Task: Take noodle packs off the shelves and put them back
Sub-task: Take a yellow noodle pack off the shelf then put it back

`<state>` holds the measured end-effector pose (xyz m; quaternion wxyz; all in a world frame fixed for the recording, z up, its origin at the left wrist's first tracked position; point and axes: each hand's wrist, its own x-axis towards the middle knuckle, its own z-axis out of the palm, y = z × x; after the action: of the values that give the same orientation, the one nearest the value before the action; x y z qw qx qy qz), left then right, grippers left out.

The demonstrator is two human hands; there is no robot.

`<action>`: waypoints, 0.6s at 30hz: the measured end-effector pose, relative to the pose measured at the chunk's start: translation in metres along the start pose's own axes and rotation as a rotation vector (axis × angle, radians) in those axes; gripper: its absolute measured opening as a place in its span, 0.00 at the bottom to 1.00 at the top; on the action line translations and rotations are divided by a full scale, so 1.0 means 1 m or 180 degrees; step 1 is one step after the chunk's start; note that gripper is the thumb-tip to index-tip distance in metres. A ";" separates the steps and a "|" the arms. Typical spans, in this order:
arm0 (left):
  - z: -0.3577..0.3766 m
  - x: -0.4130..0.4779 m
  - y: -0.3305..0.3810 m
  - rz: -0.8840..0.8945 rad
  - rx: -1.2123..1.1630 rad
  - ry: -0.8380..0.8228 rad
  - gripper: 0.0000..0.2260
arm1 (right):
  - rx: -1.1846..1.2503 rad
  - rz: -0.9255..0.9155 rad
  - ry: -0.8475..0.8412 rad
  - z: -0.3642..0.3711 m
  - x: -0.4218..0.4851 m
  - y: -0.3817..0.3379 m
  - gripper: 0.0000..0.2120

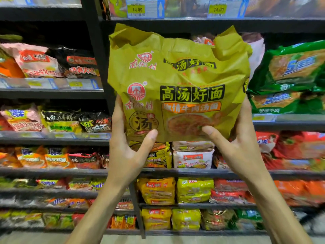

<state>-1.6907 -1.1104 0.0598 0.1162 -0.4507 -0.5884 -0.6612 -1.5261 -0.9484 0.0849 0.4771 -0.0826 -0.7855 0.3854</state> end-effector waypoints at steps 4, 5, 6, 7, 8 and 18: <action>0.025 -0.028 0.032 -0.0029 -0.0100 -0.0059 0.38 | -0.0069 -0.0124 0.0164 -0.041 -0.030 -0.012 0.41; 0.033 -0.036 0.041 -0.0049 -0.0107 -0.0077 0.38 | -0.0116 -0.0134 0.0212 -0.053 -0.039 -0.016 0.41; 0.042 -0.046 0.051 -0.0054 -0.0117 -0.0096 0.38 | -0.0186 -0.0141 0.0272 -0.066 -0.050 -0.019 0.41; 0.051 -0.057 0.061 -0.0055 -0.0127 -0.0113 0.38 | -0.0258 -0.0133 0.0318 -0.080 -0.062 -0.023 0.41; 0.060 -0.069 0.071 -0.0063 -0.0127 -0.0128 0.37 | -0.0314 -0.0102 0.0355 -0.094 -0.076 -0.027 0.41; 0.154 -0.175 0.176 -0.0117 -0.0044 -0.0632 0.37 | -0.0470 0.0418 0.0565 -0.236 -0.205 -0.065 0.46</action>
<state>-1.4008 -1.0897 0.0352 0.0421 -0.5039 -0.6006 -0.6193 -1.2104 -0.9710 0.0474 0.5112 -0.2025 -0.7593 0.3481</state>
